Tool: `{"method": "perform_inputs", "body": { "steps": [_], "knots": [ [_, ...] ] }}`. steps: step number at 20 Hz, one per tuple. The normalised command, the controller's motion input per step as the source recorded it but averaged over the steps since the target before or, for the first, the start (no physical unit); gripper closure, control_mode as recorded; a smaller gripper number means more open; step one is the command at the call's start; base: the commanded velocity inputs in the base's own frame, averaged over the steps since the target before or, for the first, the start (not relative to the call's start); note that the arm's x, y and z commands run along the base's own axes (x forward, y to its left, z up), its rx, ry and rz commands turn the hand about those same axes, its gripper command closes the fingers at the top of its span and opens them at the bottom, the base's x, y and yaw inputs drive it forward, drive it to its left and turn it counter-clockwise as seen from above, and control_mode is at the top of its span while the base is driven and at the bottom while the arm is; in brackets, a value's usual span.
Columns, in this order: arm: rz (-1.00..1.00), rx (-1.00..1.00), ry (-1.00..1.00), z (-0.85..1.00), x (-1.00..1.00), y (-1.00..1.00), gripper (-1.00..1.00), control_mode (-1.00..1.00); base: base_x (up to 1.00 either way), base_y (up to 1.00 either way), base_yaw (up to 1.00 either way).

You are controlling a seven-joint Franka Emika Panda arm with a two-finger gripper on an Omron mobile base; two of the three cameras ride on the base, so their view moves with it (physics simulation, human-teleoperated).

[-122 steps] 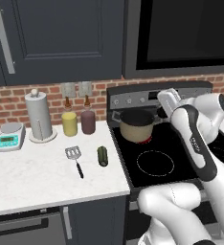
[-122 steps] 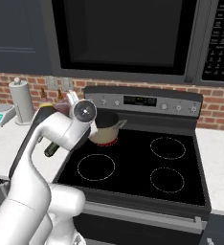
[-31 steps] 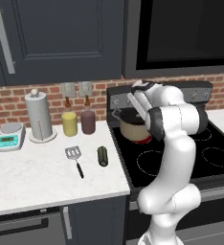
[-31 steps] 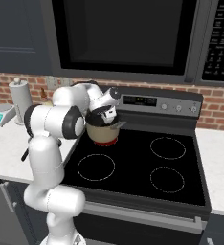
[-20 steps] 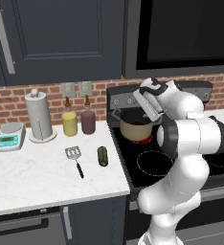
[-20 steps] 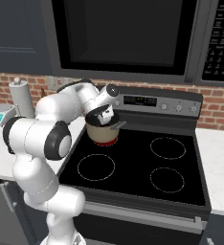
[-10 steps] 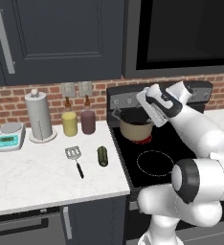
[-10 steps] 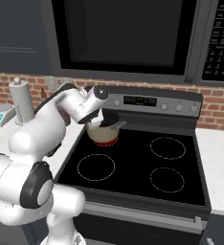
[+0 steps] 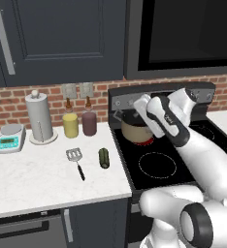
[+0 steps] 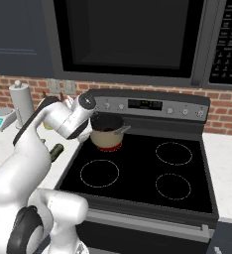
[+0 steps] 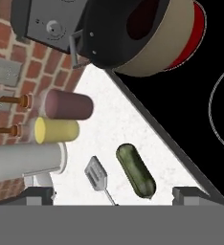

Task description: Put the avocado and cucumber in the pot. Retrieve the spatula and lightly stir the vegetables in the pot.

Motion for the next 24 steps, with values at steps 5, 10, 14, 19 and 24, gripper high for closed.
{"method": "perform_inputs", "body": {
  "steps": [5, 10, 14, 19, 24],
  "knots": [
    [0.12, -0.03, 0.00, -0.01, -0.72, 0.64, -1.00, -1.00, 0.00, 0.00, 0.00],
    [0.19, -0.13, 0.01, -0.13, -0.33, 0.73, -1.00, -1.00, 0.00, 0.00, 0.00],
    [0.19, -0.21, 0.04, -0.30, -0.01, 0.62, -1.00, -1.00, 0.00, 0.00, 0.00],
    [0.17, -0.24, 0.05, -0.43, 0.18, 0.40, -1.00, -1.00, 0.00, 0.00, 0.00],
    [0.17, -0.21, 0.03, -0.49, 0.25, 0.14, -1.00, -1.00, 0.00, 0.00, 0.00]
  ]
}}
